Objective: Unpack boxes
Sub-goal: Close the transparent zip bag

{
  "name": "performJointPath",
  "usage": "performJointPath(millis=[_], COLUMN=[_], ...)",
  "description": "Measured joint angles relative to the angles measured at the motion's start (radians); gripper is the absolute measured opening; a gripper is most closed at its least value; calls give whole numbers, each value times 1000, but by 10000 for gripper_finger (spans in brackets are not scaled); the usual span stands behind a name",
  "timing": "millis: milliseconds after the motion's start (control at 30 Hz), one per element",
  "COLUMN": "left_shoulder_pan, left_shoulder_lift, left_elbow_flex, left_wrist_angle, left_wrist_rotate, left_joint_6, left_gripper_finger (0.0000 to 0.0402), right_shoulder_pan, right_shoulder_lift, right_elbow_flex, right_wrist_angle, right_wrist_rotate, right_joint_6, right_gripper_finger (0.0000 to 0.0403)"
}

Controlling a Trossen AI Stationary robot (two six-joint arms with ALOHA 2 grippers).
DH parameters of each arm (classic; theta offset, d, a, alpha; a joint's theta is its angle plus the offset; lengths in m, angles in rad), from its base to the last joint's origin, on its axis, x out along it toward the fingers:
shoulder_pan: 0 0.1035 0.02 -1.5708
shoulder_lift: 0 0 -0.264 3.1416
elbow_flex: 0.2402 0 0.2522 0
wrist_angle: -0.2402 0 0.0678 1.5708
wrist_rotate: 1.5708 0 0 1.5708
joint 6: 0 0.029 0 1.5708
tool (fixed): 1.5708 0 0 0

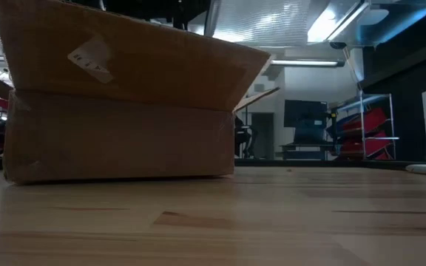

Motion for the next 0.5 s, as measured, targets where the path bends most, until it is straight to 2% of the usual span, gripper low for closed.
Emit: performJointPath(millis=[500], left_shoulder_pan=[0], left_shoulder_lift=[0], left_elbow_flex=[0], left_wrist_angle=[-15], left_wrist_rotate=[1], left_joint_6=[0], left_gripper_finger=[0], right_shoulder_pan=[0], right_shoulder_lift=[-49], right_elbow_flex=[0], right_wrist_angle=[42], right_wrist_rotate=[64], right_joint_6=[-81], right_gripper_finger=[0])
